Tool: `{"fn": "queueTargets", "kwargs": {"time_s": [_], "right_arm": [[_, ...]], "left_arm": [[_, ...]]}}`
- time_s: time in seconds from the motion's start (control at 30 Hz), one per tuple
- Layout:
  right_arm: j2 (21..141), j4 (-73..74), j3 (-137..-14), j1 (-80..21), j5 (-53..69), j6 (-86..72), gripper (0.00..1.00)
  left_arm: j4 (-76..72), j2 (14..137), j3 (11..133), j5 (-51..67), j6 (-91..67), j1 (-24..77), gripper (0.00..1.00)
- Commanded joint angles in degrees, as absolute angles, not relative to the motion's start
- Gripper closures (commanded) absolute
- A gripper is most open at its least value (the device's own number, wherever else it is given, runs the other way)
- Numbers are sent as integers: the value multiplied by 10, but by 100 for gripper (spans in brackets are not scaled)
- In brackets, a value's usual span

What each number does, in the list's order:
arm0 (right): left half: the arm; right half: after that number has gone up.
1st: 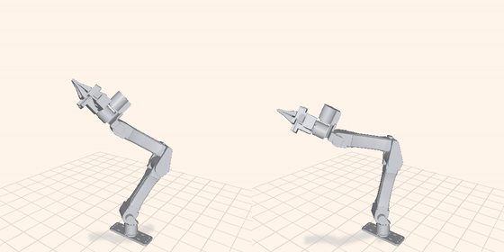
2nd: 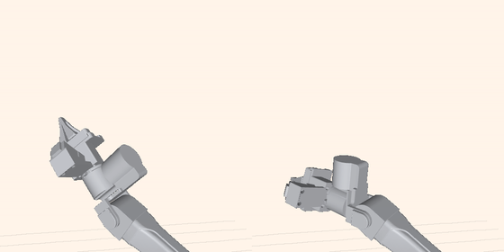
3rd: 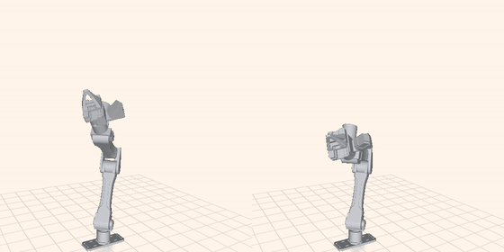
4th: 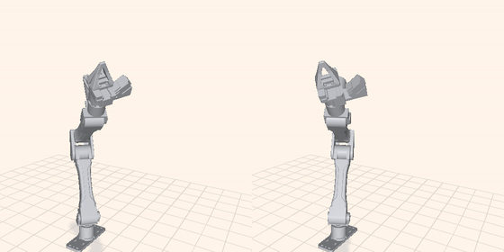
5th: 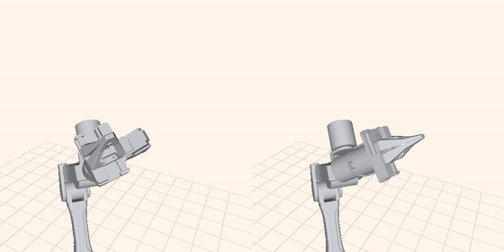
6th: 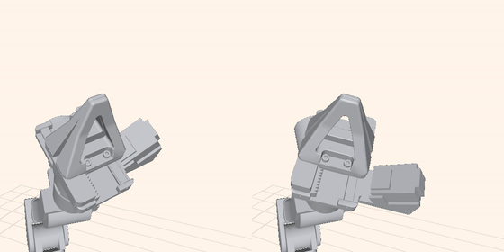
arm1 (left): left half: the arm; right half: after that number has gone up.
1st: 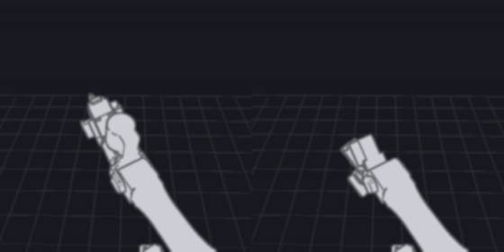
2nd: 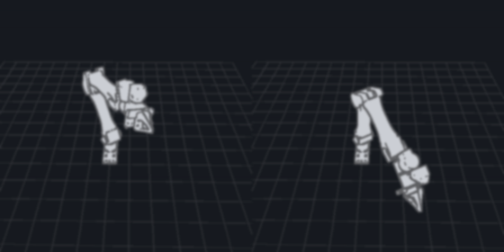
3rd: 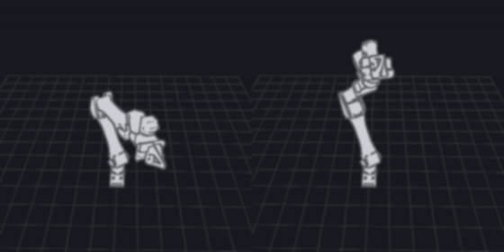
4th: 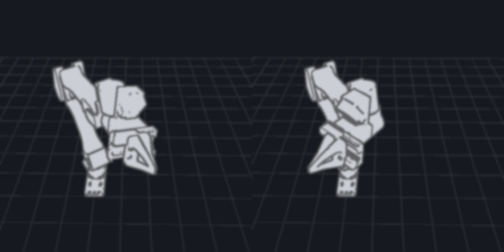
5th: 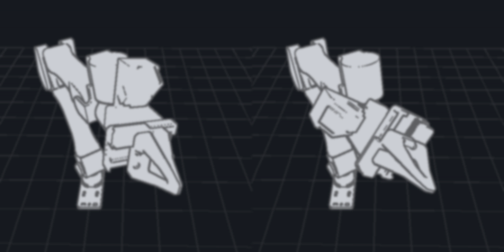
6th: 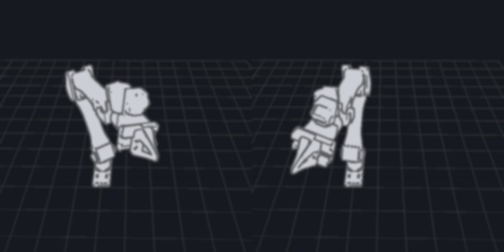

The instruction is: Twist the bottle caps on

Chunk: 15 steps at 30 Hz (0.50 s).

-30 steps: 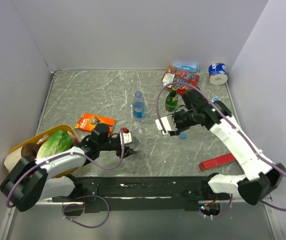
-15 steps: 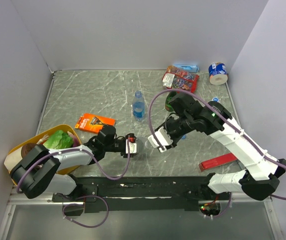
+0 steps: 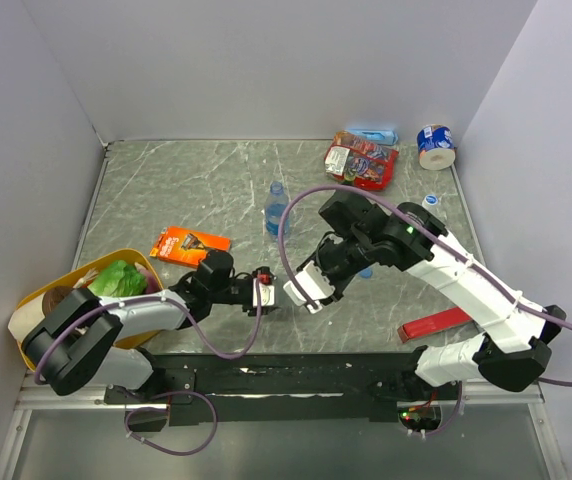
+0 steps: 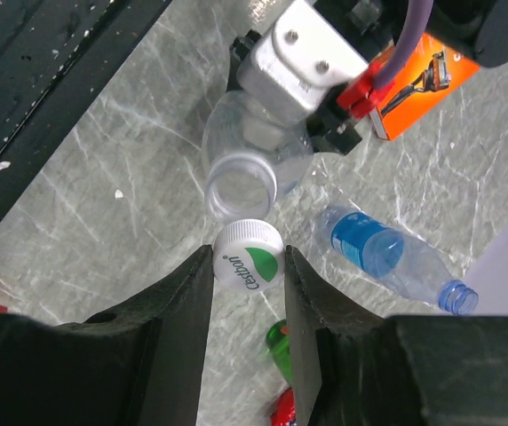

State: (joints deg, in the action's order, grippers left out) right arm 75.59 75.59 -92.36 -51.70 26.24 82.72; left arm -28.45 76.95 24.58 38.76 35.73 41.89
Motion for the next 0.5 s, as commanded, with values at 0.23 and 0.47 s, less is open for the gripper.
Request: {"fn": "queueTargets", "kwargs": {"time_s": [0.23, 0.47], "right_arm": [[754, 739, -940, -543, 250, 805, 66], [754, 740, -929, -546, 243, 797, 66]], "left_arm": [[-286, 791, 298, 409, 326, 427, 99], [-294, 794, 303, 407, 306, 428, 99]]}}
